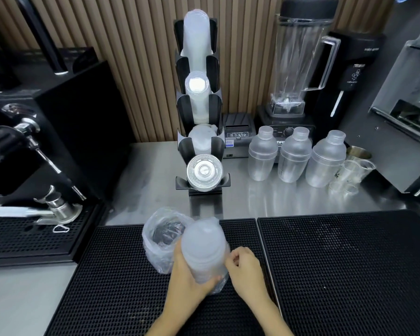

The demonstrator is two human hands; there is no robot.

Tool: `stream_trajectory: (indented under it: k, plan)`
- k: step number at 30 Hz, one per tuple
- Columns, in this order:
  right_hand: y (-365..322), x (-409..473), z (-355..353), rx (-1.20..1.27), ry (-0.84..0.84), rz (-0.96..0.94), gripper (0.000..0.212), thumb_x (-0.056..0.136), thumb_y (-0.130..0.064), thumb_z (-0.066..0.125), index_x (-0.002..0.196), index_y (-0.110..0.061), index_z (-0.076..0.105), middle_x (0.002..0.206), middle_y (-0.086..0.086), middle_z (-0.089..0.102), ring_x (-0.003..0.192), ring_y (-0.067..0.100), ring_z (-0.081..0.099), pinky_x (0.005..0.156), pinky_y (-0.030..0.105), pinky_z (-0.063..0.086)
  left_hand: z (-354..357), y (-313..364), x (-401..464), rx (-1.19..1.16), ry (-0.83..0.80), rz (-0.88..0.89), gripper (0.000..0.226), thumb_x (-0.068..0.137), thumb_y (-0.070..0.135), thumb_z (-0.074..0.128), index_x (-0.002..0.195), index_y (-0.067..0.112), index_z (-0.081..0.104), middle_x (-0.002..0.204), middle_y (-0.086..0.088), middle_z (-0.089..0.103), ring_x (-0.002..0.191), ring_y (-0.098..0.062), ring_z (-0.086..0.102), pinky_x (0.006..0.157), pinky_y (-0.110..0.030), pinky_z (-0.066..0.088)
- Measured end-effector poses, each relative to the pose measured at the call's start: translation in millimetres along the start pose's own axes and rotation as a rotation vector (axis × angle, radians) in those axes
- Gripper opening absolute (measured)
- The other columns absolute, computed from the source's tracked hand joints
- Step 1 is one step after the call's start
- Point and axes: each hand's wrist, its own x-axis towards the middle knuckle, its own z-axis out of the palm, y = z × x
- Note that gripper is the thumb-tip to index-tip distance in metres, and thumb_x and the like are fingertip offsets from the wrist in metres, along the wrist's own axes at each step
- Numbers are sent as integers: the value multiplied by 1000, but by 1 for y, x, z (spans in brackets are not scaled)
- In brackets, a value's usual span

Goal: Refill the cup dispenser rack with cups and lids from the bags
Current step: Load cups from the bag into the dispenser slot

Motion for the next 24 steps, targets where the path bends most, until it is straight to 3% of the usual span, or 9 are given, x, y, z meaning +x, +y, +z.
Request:
stream_trajectory:
  k: [3,5,7,10,12,15,20,24]
  plan:
    - [3,-2,4,-14,66,-32,24,89,-15,53,69,-28,47,82,-8,52,73,8,53,63,15,41,-6,-2,-1,-80,-28,-31,116,46,38,92,133,48,16,139,25,33,128,10,36,100,-5,31]
    - [-2,0,-1,188,175,-75,17,89,-13,55,77,-26,54,86,-4,60,75,5,57,65,8,42,-13,-4,4,-118,-31,-62,112,43,57,87,130,53,16,140,27,31,132,0,38,106,-19,33]
    - [-12,3,-9,394,162,-78,10,89,-18,57,83,-25,61,90,-5,65,81,1,59,68,5,43,-18,-4,9,-118,-28,-62,106,45,65,81,130,55,18,138,32,30,132,-3,38,110,-27,33]
    - [-17,3,-14,528,-17,-21,7,87,-27,59,88,-23,65,91,-6,68,88,8,61,76,14,47,-17,2,12,-97,-34,-23,100,48,55,83,129,51,24,135,27,36,123,13,39,99,-7,35]
    - [-15,2,-13,547,-20,-1,9,86,-25,62,86,-17,66,89,-1,69,87,13,62,76,20,49,-13,6,12,-102,-3,-15,98,46,49,84,126,50,27,131,28,38,117,19,39,89,3,33]
    - [-12,3,-11,567,9,24,11,87,-15,61,80,-9,67,84,5,70,82,14,63,72,19,51,-7,6,13,-87,47,2,99,42,45,84,123,50,26,127,29,37,115,22,38,86,5,31]
    - [-12,4,-11,490,19,16,12,87,-12,59,77,-11,66,82,0,69,80,11,62,70,15,48,-2,5,14,-98,68,19,102,40,40,85,123,47,26,124,35,34,114,25,36,87,6,29]
    - [-9,-1,-10,545,7,31,16,88,-9,55,78,-14,67,85,1,70,86,13,63,78,22,50,-2,3,11,-138,56,29,105,42,34,89,127,41,27,122,44,36,116,21,38,88,5,30]
